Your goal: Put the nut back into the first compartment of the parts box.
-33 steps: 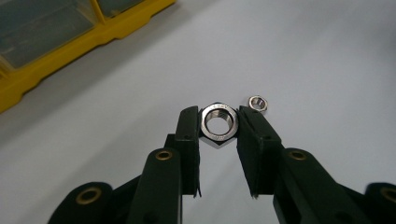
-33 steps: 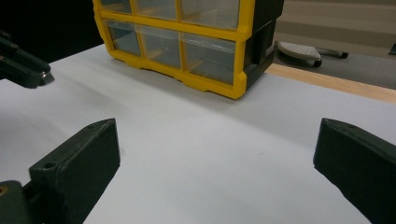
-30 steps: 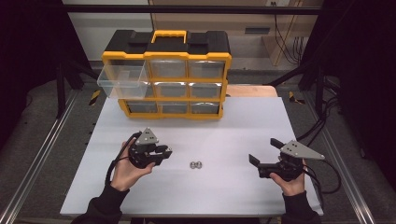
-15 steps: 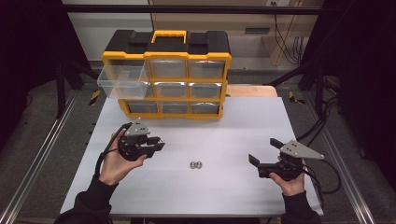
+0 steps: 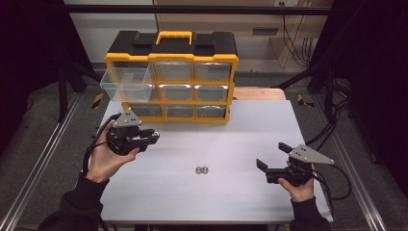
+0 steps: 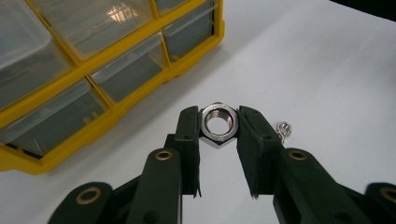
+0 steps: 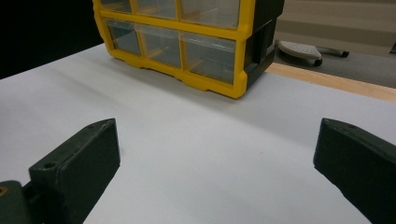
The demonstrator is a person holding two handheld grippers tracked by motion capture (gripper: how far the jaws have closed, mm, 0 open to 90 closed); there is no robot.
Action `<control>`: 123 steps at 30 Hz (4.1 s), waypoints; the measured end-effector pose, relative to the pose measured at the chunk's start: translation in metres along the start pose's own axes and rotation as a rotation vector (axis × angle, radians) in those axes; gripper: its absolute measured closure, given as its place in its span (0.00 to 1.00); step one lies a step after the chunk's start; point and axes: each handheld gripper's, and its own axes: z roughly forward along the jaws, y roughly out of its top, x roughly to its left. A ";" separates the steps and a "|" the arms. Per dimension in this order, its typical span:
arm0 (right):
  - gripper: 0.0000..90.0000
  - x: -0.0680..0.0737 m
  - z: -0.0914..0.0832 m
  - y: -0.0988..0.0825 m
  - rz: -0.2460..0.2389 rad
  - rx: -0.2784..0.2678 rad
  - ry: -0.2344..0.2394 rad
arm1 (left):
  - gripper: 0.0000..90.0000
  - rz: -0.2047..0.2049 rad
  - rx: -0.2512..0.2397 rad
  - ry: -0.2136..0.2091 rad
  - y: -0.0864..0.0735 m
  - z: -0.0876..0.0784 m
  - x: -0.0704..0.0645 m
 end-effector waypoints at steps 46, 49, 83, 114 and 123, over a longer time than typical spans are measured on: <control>0.01 0.000 -0.001 0.001 0.002 -0.002 0.000 | 0.77 -0.019 -0.038 0.132 0.066 -0.055 0.041; 0.01 -0.001 -0.001 0.000 -0.001 -0.003 0.002 | 0.77 -0.033 -0.051 0.139 0.071 -0.055 0.046; 0.01 -0.001 -0.002 0.001 -0.001 -0.005 0.003 | 0.77 -0.117 -0.082 0.250 0.097 -0.043 0.087; 0.01 -0.001 -0.002 0.001 -0.001 -0.006 0.004 | 0.77 -0.152 -0.028 0.277 0.093 -0.017 0.104; 0.01 -0.001 -0.004 0.001 0.002 -0.008 0.004 | 0.77 -0.170 -0.023 0.271 0.094 -0.007 0.107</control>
